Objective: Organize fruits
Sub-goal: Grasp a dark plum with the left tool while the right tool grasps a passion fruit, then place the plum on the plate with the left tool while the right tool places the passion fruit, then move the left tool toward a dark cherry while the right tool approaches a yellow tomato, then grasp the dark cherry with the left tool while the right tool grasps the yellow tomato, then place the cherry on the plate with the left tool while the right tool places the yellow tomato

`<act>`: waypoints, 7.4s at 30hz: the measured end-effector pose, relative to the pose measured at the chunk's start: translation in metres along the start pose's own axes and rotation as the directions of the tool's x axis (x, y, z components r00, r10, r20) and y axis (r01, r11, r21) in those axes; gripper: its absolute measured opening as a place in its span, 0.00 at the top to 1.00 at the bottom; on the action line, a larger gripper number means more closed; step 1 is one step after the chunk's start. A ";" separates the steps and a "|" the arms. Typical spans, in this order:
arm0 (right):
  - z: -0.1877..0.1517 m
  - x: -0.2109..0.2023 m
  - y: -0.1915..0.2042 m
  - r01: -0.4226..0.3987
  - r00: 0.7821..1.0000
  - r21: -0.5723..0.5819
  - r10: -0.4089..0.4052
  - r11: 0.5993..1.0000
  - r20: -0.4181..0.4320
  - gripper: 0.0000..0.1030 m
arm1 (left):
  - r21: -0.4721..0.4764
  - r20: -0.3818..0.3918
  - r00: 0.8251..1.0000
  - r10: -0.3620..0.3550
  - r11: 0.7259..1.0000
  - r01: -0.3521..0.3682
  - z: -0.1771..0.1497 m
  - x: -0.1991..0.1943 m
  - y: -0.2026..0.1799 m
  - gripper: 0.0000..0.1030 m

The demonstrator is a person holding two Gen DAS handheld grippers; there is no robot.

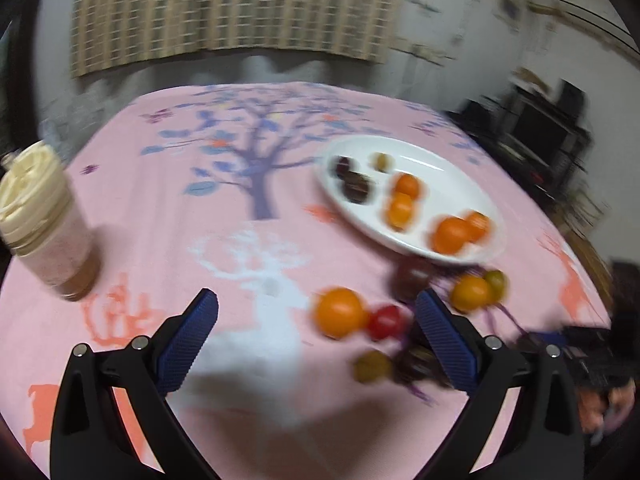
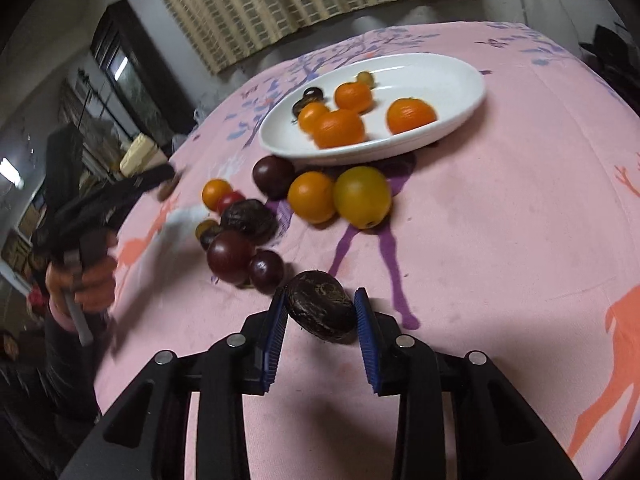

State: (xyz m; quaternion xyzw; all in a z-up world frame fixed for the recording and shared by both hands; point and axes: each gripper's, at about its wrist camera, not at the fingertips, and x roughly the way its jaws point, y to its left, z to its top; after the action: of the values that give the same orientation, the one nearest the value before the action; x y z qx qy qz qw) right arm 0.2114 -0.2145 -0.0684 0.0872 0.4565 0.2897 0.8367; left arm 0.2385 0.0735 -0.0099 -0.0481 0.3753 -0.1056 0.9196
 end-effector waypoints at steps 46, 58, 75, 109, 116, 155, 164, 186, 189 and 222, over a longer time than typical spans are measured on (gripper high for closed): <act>0.002 -0.011 0.003 -0.034 0.998 -0.007 0.034 0.999 0.045 0.66 | 0.069 -0.124 0.972 -0.199 0.976 0.208 -0.028 0.019 -0.068 0.63; 0.115 0.000 -0.003 0.129 0.950 0.033 -0.133 0.991 0.282 0.66 | 0.021 -0.016 0.993 -0.117 0.993 0.117 0.086 0.056 -0.048 0.63; 0.130 0.019 -0.007 0.174 0.948 -0.015 -0.163 0.985 0.275 0.35 | -0.042 0.057 0.997 0.047 0.998 -0.045 0.106 0.060 -0.026 0.06; 0.055 0.036 0.011 0.230 0.973 -0.142 -0.226 0.963 0.040 0.55 | -0.187 0.020 0.989 0.149 0.972 -0.143 0.018 0.011 0.042 0.05; 0.054 0.039 0.013 0.236 0.972 -0.165 -0.233 0.958 0.035 0.63 | -0.179 0.023 0.989 0.144 0.974 -0.137 0.018 0.010 0.040 0.05; 0.063 0.011 0.007 0.214 0.970 -0.083 -0.202 0.973 0.137 0.65 | 0.331 -0.205 0.975 -0.089 0.931 0.154 -0.042 0.069 -0.132 0.59; 0.063 0.008 0.008 0.210 0.970 -0.078 -0.197 0.975 0.142 0.65 | 0.337 -0.220 0.972 -0.083 0.929 0.155 -0.044 0.072 -0.137 0.71; 0.120 0.003 0.012 0.246 0.917 -0.028 -0.223 0.969 0.330 0.64 | 0.203 -0.011 0.993 -0.121 0.972 0.121 0.101 0.072 -0.083 0.71; 0.143 0.020 0.000 0.268 0.912 -0.002 -0.254 0.963 0.322 0.64 | 0.172 -0.038 0.996 -0.080 0.981 0.085 0.126 0.105 -0.075 0.71; 0.062 0.039 0.038 0.208 0.972 -0.108 -0.193 0.972 0.135 0.50 | -0.205 0.005 0.985 0.173 0.964 -0.169 0.028 0.017 0.048 0.05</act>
State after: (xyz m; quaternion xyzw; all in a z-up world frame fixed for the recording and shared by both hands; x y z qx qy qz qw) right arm 0.2624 -0.1544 -0.0457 0.0073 0.3917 0.2246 0.8922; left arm 0.2776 0.1162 -0.0091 -0.1108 0.3763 0.0137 0.9197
